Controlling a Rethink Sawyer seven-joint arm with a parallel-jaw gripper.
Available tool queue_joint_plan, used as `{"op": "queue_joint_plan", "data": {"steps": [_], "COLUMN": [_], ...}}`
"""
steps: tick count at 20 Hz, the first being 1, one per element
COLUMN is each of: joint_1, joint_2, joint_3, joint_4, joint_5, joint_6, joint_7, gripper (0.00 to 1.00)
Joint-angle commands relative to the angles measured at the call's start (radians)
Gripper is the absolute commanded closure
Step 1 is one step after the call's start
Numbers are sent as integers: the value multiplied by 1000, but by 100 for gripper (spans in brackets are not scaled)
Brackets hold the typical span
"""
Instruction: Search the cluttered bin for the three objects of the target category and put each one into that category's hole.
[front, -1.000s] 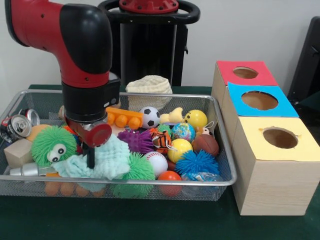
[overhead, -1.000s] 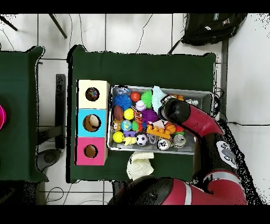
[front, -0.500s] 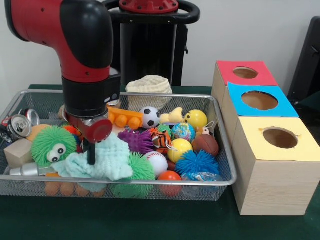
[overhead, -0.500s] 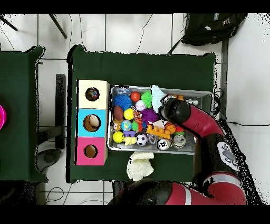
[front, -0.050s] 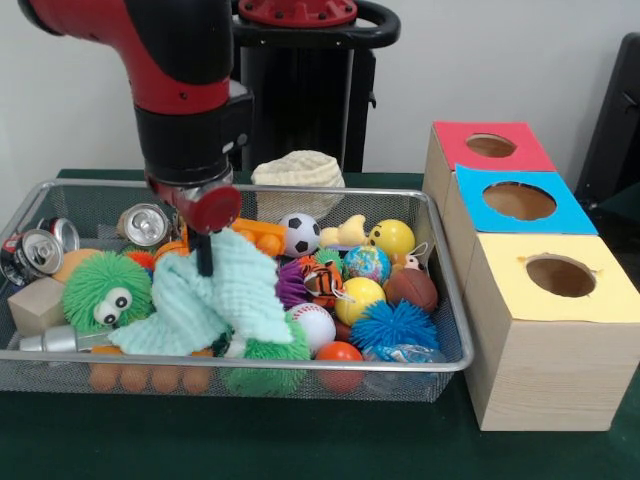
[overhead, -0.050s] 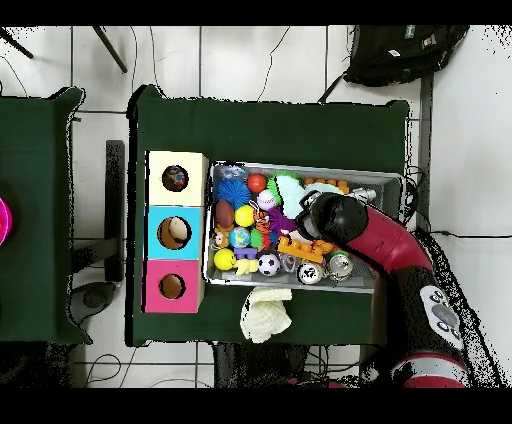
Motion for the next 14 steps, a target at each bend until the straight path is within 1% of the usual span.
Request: {"op": "queue_joint_plan", "data": {"steps": [1, 5, 14], "joint_1": [23, 45, 94], "joint_2": [-77, -98, -147], "joint_3": [79, 69, 46], "joint_4": [114, 118, 155], "joint_5": [57, 69, 112], "joint_6": [153, 181, 234], "joint_7": [113, 134, 180], "gripper": [100, 100, 100]}}
